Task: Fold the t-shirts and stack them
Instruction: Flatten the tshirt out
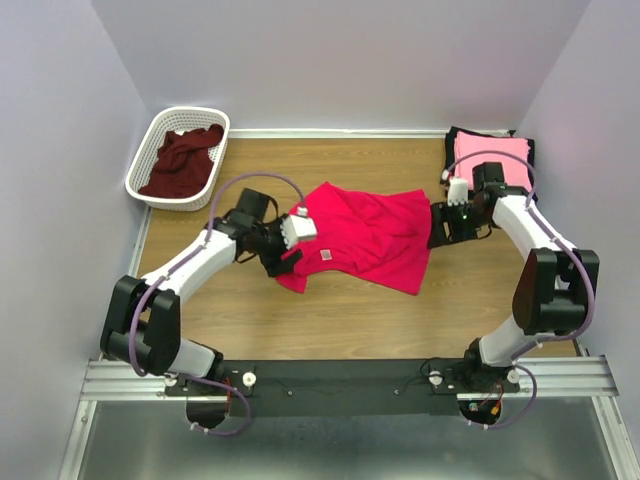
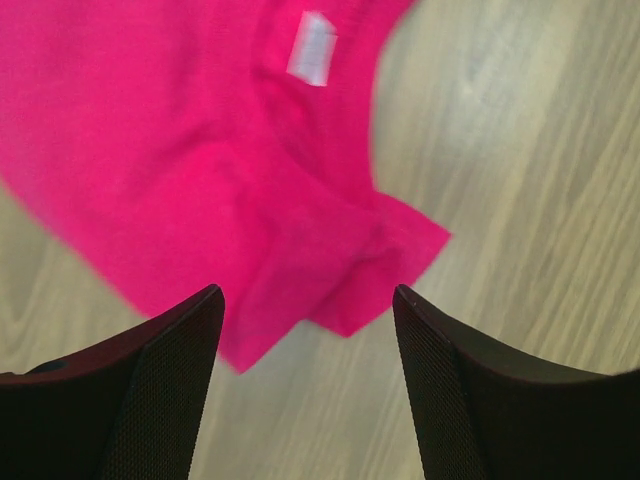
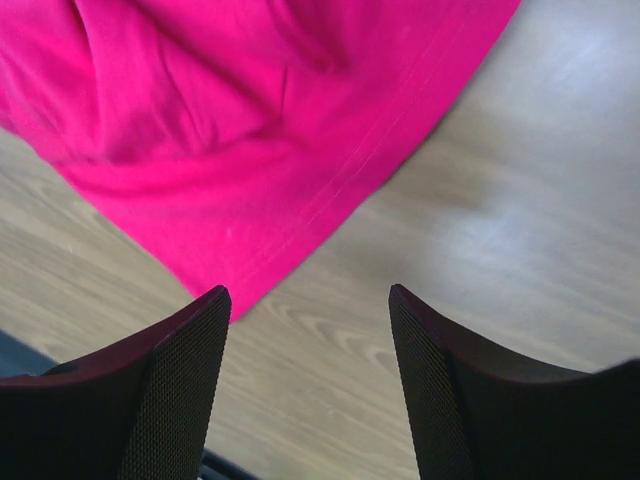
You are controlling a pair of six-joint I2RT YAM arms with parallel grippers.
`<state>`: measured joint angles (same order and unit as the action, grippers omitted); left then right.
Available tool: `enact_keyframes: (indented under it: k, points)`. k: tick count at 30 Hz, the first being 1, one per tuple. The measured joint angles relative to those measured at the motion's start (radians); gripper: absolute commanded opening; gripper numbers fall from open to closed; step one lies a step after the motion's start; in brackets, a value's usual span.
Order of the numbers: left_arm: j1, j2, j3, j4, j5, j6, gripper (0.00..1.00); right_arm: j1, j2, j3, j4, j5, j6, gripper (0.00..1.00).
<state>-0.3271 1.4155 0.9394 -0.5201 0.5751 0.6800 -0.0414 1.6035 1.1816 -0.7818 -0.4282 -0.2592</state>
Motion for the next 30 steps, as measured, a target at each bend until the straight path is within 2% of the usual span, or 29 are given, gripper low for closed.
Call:
enact_keyframes:
  k: [5, 12, 18, 19, 21, 22, 24, 25, 26, 27, 30]
  points:
    - [-0.150, 0.000, -0.048, 0.027, -0.142, 0.053, 0.76, 0.035, 0.019, -0.098, -0.027, 0.020, -0.004, 0.70]
    - [-0.268, 0.064, -0.028, 0.107, -0.291, 0.119, 0.75, 0.055, 0.099, -0.120, -0.031, 0.048, 0.004, 0.68]
    - [-0.314, 0.173, -0.021, 0.124, -0.359, 0.151, 0.60, 0.099, 0.143, -0.114, -0.031, 0.086, 0.029, 0.67]
    - [-0.314, 0.181, -0.021, 0.126, -0.367, 0.152, 0.51, 0.101, 0.143, -0.114, -0.031, 0.090, 0.032, 0.67]
    - [-0.314, 0.187, -0.021, 0.129, -0.386, 0.158, 0.42, 0.110, 0.145, -0.112, -0.031, 0.103, 0.039, 0.65]
    - [-0.314, 0.187, -0.021, 0.131, -0.393, 0.160, 0.32, 0.114, 0.146, -0.111, -0.031, 0.109, 0.042, 0.61]
    - [-0.314, 0.187, -0.019, 0.135, -0.407, 0.161, 0.21, 0.123, 0.151, -0.108, -0.030, 0.123, 0.047, 0.48]
    - [-0.313, 0.187, -0.014, 0.134, -0.411, 0.160, 0.08, 0.128, 0.154, -0.107, -0.029, 0.129, 0.049, 0.41]
    - [-0.310, 0.187, -0.008, 0.133, -0.412, 0.158, 0.03, 0.132, 0.159, -0.107, -0.026, 0.133, 0.055, 0.17]
    - [-0.306, 0.187, 0.003, 0.129, -0.412, 0.152, 0.00, 0.135, 0.163, -0.105, -0.026, 0.137, 0.053, 0.01]
    - [-0.270, 0.185, 0.057, 0.115, -0.399, 0.133, 0.00, 0.141, 0.176, -0.109, -0.018, 0.151, 0.057, 0.01]
